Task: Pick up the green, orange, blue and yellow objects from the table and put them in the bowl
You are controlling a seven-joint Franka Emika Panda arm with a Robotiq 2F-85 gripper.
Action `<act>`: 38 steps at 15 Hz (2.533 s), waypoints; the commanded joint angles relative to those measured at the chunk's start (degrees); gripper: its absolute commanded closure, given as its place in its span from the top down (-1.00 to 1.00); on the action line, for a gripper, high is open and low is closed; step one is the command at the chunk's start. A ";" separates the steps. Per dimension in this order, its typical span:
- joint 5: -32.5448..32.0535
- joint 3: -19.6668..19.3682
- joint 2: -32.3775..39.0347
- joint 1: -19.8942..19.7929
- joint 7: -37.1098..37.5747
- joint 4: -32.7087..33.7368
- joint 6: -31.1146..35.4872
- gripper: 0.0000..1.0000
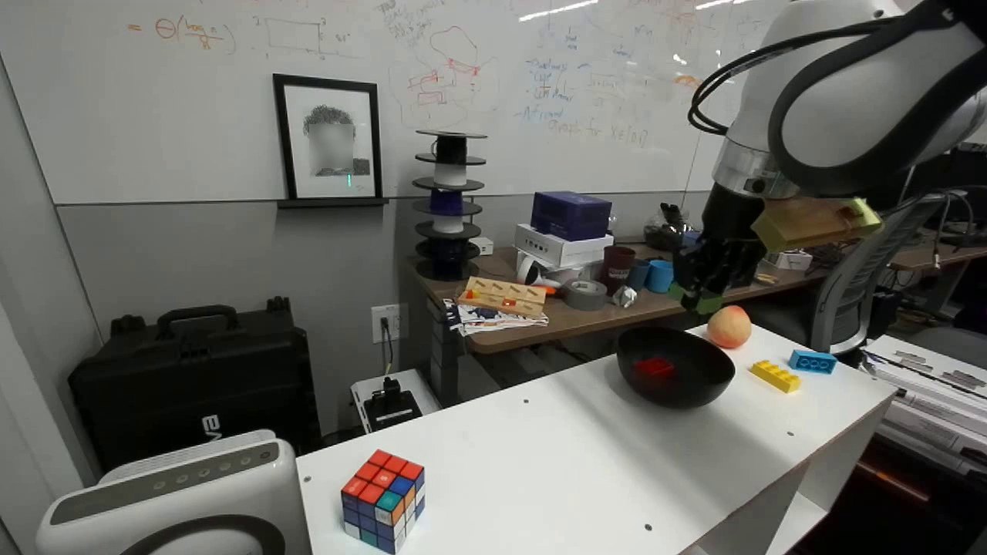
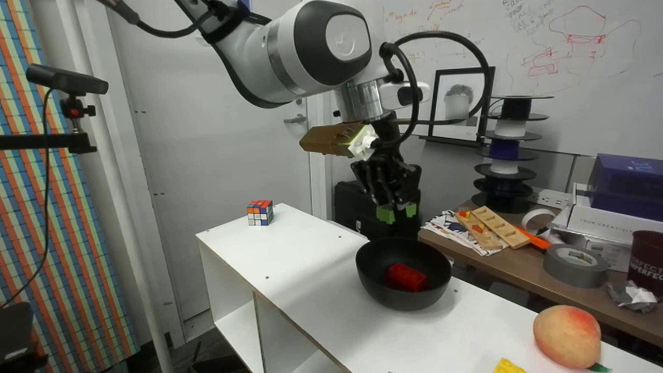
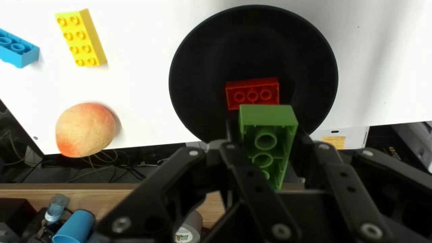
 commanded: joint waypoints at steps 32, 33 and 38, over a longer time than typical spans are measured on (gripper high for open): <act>9.28 2.33 0.58 -25.80 -41.34 0.40 -5.76 1.00; 9.41 2.54 2.18 -26.05 -41.26 1.79 -5.70 1.00; 9.19 2.41 7.69 -25.47 -37.27 7.21 -6.47 1.00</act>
